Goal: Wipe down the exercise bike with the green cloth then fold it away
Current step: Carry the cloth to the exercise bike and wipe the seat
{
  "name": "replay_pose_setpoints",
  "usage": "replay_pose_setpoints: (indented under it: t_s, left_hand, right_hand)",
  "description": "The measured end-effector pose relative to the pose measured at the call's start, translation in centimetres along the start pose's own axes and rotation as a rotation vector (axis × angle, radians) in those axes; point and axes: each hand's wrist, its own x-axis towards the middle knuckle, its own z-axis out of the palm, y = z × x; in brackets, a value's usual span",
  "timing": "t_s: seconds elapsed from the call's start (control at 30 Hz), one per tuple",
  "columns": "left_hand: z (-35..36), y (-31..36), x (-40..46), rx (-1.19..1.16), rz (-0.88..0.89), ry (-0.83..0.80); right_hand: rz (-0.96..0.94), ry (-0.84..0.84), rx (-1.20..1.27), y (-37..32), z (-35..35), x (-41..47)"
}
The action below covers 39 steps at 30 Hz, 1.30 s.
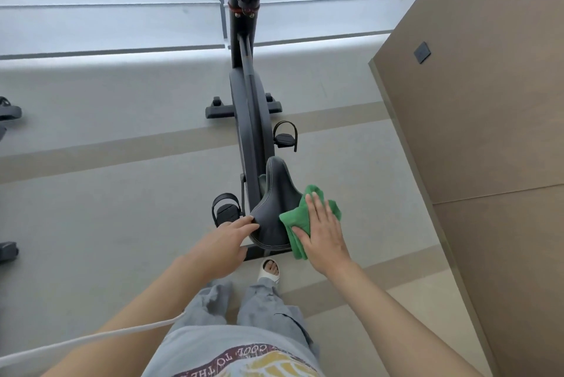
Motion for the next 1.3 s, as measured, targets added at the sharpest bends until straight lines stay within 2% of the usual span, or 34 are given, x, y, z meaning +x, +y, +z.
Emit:
replay_pose_setpoints:
  t_s: [0.17, 0.4, 0.5, 0.63, 0.8, 0.97, 1.13, 1.3]
  left_hand:
    - [0.1, -0.4, -0.1, -0.035, 0.016, 0.002]
    - [0.2, -0.5, -0.1, -0.043, 0.009, -0.007]
    - [0.1, -0.5, -0.1, -0.047, 0.002, -0.016]
    - [-0.2, -0.6, -0.6, 0.003, -0.015, -0.011]
    - [-0.5, -1.4, -2.3, -0.073, -0.065, 0.092]
    - [-1.1, -2.1, -3.2, -0.097, -0.048, 0.138]
    - [-2.0, -3.0, -3.4, -0.134, -0.03, 0.159]
    - [-2.5, -3.6, -3.6, -0.142, -0.05, 0.168]
  right_hand:
    - [0.175, 0.024, -0.084, -4.3, -0.1, 2.8]
    - [0.183, 0.043, -0.029, -8.8, -1.0, 11.5]
    - [0.136, 0.06, -0.074, -9.8, -1.2, 14.1]
    - [-0.023, -0.018, -0.147, -9.7, -1.6, 15.4]
    - [-0.188, 0.014, 0.001, -7.8, -1.8, 11.6]
    - [-0.374, -0.013, -0.01, -6.1, -0.6, 3.2]
    - [-0.463, -0.043, -0.22, -5.1, 2.1, -3.3]
    - [-0.418, 0.026, -0.364, -9.0, 3.3, 0.2]
